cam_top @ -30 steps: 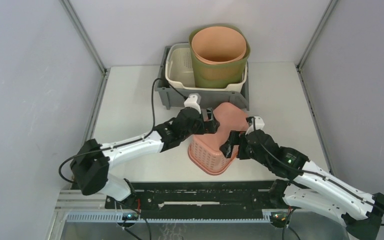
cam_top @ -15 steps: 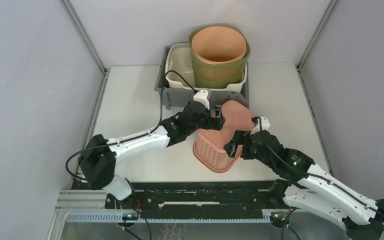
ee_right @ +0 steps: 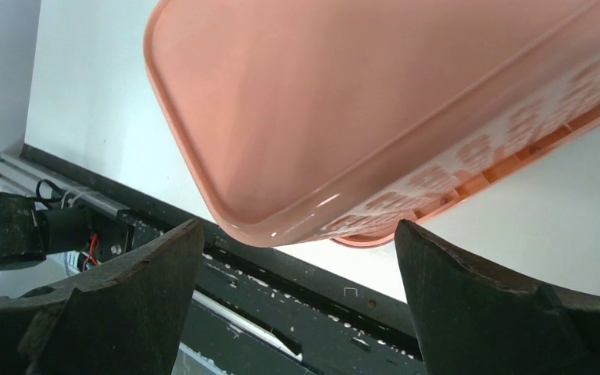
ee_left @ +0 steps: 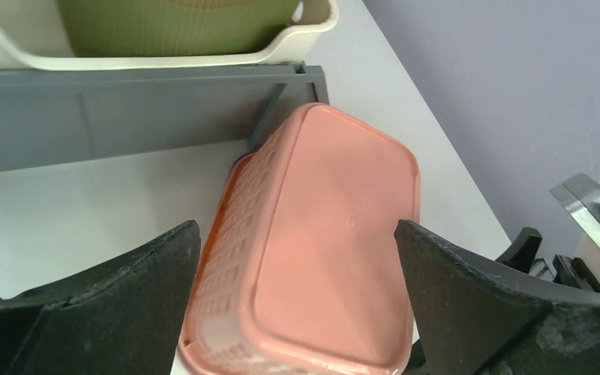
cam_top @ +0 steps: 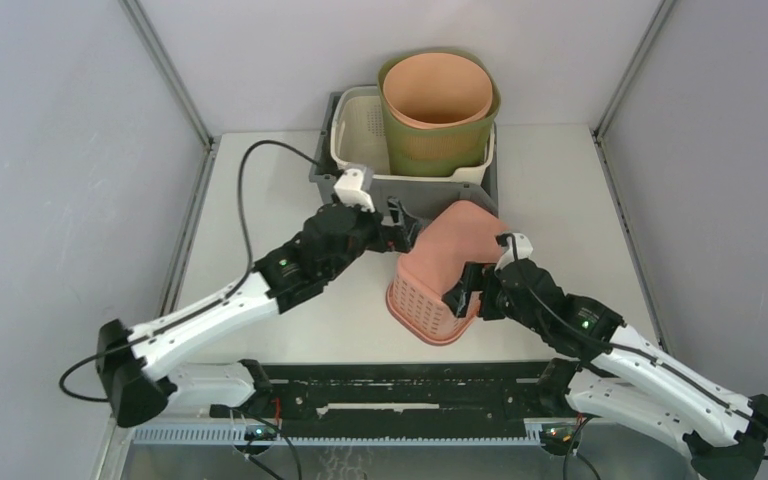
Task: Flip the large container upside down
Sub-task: Move the container to the corner of the board.
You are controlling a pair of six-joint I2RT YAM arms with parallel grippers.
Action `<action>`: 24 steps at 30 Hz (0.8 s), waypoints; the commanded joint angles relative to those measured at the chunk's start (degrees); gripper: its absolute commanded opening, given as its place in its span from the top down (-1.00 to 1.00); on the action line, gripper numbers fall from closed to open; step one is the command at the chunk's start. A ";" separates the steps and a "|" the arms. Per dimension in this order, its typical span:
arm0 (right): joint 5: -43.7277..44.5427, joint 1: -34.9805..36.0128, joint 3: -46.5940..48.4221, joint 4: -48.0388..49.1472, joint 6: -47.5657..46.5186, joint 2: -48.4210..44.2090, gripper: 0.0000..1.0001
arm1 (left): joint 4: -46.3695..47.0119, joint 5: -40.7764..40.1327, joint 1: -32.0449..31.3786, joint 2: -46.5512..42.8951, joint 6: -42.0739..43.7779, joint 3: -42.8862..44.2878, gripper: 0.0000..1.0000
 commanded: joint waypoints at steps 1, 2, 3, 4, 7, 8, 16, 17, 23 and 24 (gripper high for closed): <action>-4.56 1.45 2.09 5.32 -2.51 2.25 -1.00 | -6.24 -5.12 0.36 -9.50 -0.89 -4.14 -1.00; -5.15 2.71 2.58 5.82 -2.93 3.11 -1.00 | -7.57 -5.18 0.92 -11.53 -1.39 -5.33 -1.00; -5.34 3.89 3.18 6.32 -3.19 3.94 -1.00 | -8.62 -5.02 1.39 -13.94 -2.28 -6.84 -1.00; -5.52 5.24 3.71 6.88 -3.60 4.85 -1.00 | -9.64 -5.08 1.87 -16.17 -2.66 -8.36 -1.00; -5.77 9.33 5.69 8.86 -4.81 8.81 -1.00 | -12.22 -6.38 2.63 -23.29 -4.34 -13.03 -1.00; -5.66 10.60 6.57 9.16 -5.14 10.39 -1.00 | -13.33 -6.89 2.66 -25.57 -4.75 -14.23 -1.00; -2.25 20.73 15.64 4.40 -6.66 23.14 -1.00 | -19.36 -8.18 2.67 -35.63 -7.77 -18.83 -1.00; -2.09 21.69 16.20 4.11 -6.72 24.22 -1.00 | -19.65 -8.13 2.69 -36.00 -7.99 -19.13 -1.00; -1.41 25.19 20.25 4.11 -7.31 30.47 -1.00 | -19.72 -8.22 2.69 -37.11 -8.24 -20.53 -1.00; -0.66 25.54 21.20 4.03 -7.65 31.54 -1.00 | -19.86 -8.21 2.69 -37.00 -8.22 -20.44 -1.00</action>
